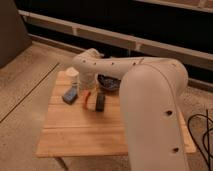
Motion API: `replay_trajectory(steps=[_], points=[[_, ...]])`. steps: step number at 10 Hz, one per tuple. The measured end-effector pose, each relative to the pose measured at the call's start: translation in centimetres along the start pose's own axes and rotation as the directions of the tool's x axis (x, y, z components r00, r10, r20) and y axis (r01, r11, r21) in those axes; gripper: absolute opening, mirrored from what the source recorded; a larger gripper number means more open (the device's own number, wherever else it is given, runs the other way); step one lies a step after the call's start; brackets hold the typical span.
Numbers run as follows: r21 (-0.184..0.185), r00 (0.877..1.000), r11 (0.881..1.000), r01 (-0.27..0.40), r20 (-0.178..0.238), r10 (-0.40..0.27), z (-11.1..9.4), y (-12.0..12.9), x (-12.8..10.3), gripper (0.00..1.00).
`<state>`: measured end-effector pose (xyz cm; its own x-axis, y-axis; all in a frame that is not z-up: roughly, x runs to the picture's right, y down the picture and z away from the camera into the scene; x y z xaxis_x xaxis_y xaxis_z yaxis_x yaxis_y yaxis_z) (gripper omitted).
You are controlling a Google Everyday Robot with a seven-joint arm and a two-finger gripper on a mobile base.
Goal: Place the pepper on the white sponge
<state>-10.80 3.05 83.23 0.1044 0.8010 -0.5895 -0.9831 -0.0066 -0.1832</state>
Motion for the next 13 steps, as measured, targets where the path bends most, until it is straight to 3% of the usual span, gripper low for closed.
replay_trajectory(steps=[1,7,13], points=[[-0.021,1.000,1.000,0.006,0.003,-0.006,-0.1,-0.4,-0.8,0.65],[-0.052,0.999,0.998,0.044,0.007,-0.043,0.0,-1.1,-3.3,0.65],[-0.041,0.992,0.995,0.091,-0.083,-0.094,3.7,-0.3,-3.5,0.65]])
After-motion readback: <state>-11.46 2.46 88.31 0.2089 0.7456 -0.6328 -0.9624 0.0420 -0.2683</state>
